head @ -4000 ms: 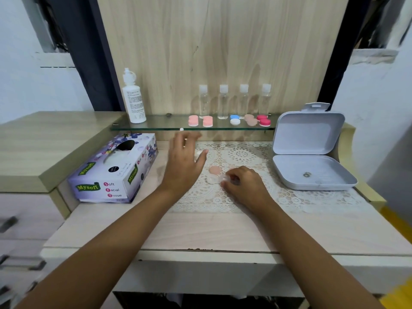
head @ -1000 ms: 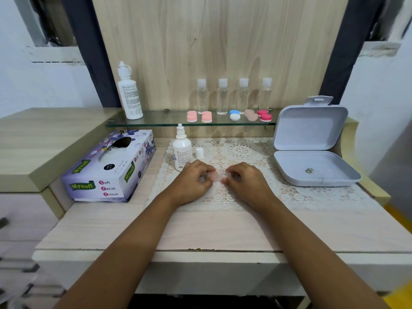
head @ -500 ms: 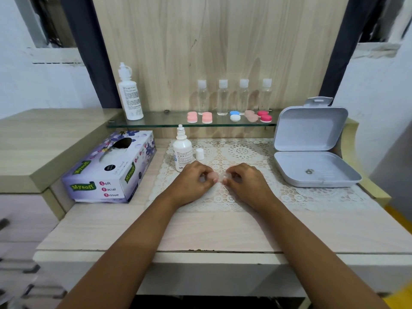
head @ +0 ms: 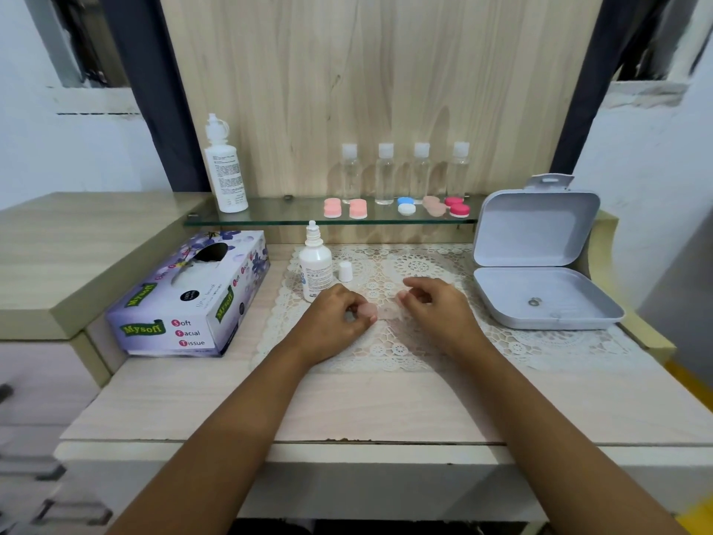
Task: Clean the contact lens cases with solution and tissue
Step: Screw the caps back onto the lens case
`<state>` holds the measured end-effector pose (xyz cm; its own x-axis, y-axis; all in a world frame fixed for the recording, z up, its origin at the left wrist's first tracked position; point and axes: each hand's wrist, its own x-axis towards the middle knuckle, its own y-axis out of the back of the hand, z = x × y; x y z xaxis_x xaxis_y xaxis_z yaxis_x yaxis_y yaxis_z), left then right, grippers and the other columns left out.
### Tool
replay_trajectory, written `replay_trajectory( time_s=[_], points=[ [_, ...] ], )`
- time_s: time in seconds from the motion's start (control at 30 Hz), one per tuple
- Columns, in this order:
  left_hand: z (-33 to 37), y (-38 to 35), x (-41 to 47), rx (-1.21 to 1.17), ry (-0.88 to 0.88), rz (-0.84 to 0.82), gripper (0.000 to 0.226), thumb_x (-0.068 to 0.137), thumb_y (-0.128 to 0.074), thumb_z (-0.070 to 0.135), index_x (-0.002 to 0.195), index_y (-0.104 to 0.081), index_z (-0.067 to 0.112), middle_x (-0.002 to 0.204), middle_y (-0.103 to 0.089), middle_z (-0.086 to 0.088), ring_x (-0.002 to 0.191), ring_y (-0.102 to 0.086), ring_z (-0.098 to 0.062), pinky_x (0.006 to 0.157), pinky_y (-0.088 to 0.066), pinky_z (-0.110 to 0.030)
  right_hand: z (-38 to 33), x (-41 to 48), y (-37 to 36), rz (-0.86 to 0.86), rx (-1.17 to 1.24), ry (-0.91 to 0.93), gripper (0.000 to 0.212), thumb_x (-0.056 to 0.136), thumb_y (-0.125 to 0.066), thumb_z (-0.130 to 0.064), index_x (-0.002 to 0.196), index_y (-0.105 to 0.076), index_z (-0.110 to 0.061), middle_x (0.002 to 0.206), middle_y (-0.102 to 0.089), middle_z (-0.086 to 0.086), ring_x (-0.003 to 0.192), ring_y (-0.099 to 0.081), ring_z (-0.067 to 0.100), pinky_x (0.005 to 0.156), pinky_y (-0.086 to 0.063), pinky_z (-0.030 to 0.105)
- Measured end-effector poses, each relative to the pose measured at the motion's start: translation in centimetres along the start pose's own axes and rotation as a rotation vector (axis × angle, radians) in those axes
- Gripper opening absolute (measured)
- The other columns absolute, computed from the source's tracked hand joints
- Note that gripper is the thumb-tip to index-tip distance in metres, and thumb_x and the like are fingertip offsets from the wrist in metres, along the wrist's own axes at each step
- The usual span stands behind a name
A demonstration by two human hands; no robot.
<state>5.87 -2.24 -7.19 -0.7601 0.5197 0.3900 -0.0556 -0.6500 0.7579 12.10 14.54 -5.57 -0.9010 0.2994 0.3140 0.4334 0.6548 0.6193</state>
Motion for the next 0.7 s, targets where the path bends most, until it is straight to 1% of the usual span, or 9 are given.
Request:
replay_trajectory(
  time_s=[0.07,0.13,0.27,0.33,0.4,0.43,0.5,0.57,0.7],
  points=[
    [0.0,0.0,0.0,-0.003,-0.001,-0.003,0.022,0.087,-0.063,0.029,0.103,-0.067,0.014,0.094,-0.051,0.007,0.089,-0.046,-0.004,0.071,-0.030,0.003,0.1,0.5,0.7,0.031,-0.045,-0.024,0.031,0.091,-0.054,-0.022,0.120,-0.060,-0.013,0.110,-0.063,0.006,0.102,-0.057,0.017,0.086,-0.039,0.022],
    [0.0,0.0,0.0,-0.004,-0.003,0.000,0.022,0.087,-0.063,0.028,0.102,-0.067,0.013,0.093,-0.050,0.007,0.088,-0.046,-0.004,0.071,-0.030,0.003,0.3,0.9,1.2,0.012,-0.139,-0.028,0.032,0.091,-0.053,-0.020,0.121,-0.059,-0.012,0.116,-0.063,0.007,0.105,-0.056,0.019,0.090,-0.041,0.026],
    [0.0,0.0,0.0,-0.010,-0.001,0.002,0.023,0.087,-0.063,0.028,0.103,-0.067,0.013,0.094,-0.050,0.006,0.089,-0.046,-0.004,0.073,-0.030,0.003,0.5,1.7,1.3,-0.137,-0.224,0.002,0.039,0.091,-0.054,-0.027,0.129,-0.054,-0.016,0.131,-0.055,0.005,0.116,-0.052,0.019,0.090,-0.036,0.023],
    [0.1,0.0,0.0,-0.018,0.004,0.002,0.023,0.087,-0.063,0.028,0.103,-0.067,0.013,0.095,-0.051,0.006,0.090,-0.047,-0.005,0.073,-0.030,0.003,0.6,2.1,1.0,-0.207,-0.256,0.013,0.039,0.092,-0.052,-0.028,0.131,-0.053,-0.019,0.136,-0.052,0.003,0.123,-0.047,0.020,0.098,-0.034,0.025],
    [0.1,0.0,-0.1,-0.023,0.005,0.001,0.023,0.087,-0.063,0.028,0.102,-0.067,0.013,0.095,-0.051,0.007,0.090,-0.047,-0.004,0.072,-0.030,0.003,0.8,2.3,0.6,-0.239,-0.296,0.046,0.037,0.092,-0.051,-0.026,0.128,-0.055,-0.022,0.133,-0.055,0.003,0.126,-0.045,0.022,0.105,-0.037,0.033],
    [0.0,0.0,-0.1,-0.022,0.005,-0.001,0.023,0.087,-0.063,0.029,0.102,-0.067,0.013,0.095,-0.051,0.007,0.090,-0.047,-0.004,0.072,-0.030,0.003,0.9,2.4,0.4,-0.241,-0.311,0.057,0.035,0.091,-0.052,-0.026,0.126,-0.057,-0.023,0.131,-0.057,0.002,0.125,-0.046,0.023,0.104,-0.039,0.038],
    [0.0,0.0,-0.1,-0.018,0.004,-0.005,0.022,0.087,-0.063,0.029,0.102,-0.067,0.013,0.095,-0.051,0.007,0.090,-0.047,-0.004,0.072,-0.030,0.003,1.1,2.4,0.2,-0.222,-0.316,0.072,0.032,0.090,-0.055,-0.027,0.121,-0.061,-0.023,0.126,-0.061,0.002,0.120,-0.049,0.025,0.099,-0.042,0.041],
    [0.1,0.0,0.0,-0.018,0.000,-0.002,0.022,0.087,-0.063,0.028,0.103,-0.067,0.013,0.095,-0.051,0.006,0.090,-0.047,-0.005,0.073,-0.030,0.003,1.1,2.2,0.2,-0.183,-0.285,0.076,0.030,0.090,-0.056,-0.026,0.118,-0.063,-0.020,0.123,-0.062,0.002,0.115,-0.053,0.024,0.097,-0.043,0.037],
    [0.1,0.0,0.0,-0.015,-0.003,0.007,0.023,0.086,-0.064,0.027,0.103,-0.067,0.012,0.093,-0.050,0.006,0.088,-0.047,-0.005,0.072,-0.030,0.003,0.4,1.6,0.4,-0.123,-0.103,0.075,0.030,0.091,-0.056,-0.025,0.119,-0.063,-0.016,0.121,-0.063,0.002,0.108,-0.057,0.014,0.089,-0.039,0.019]
  ],
)
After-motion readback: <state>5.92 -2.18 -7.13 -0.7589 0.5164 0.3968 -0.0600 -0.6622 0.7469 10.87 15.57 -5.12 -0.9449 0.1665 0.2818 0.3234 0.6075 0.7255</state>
